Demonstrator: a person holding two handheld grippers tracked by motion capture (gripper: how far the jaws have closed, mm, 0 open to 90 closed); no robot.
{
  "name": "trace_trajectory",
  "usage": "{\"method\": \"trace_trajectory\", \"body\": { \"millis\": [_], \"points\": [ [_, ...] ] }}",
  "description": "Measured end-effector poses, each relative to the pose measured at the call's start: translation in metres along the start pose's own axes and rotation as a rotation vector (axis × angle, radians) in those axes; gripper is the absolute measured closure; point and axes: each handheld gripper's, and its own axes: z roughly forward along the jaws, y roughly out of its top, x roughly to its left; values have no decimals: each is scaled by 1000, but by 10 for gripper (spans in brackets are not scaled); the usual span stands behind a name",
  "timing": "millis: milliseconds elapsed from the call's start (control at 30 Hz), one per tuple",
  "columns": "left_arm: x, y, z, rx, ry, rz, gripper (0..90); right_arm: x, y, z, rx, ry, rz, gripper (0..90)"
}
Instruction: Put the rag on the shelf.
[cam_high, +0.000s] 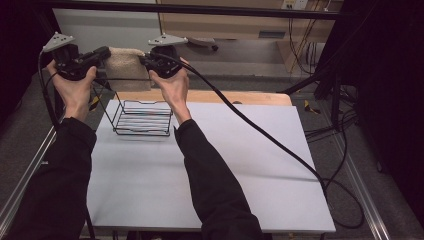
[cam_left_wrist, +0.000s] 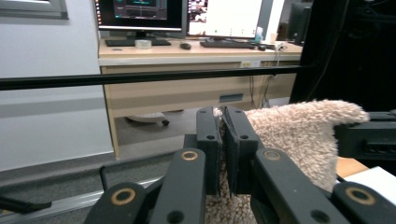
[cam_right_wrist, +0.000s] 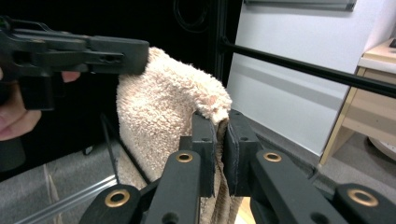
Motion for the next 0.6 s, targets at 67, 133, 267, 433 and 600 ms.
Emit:
{"method": "trace_trajectory", "body": {
  "millis": [67,133,267,433,600],
  "points": [
    [-2,-6,-4,-6,-8,3,851,1,-4,-3,1,8,-1,838],
    [-3,-10,-9,-3,-7,15,851,4,-8,-5,9,15,-15,836],
    [-4,-18,-23,-30,-30,13,850,12,-13,-11,-4,36,-58,833],
    [-7,-24,-36,-44,-43,26,849,19,-13,-17,-9,39,-97,829],
    [-8,-33,-38,-31,-48,23,845,24,-16,-18,10,35,-127,827]
  ]
}}
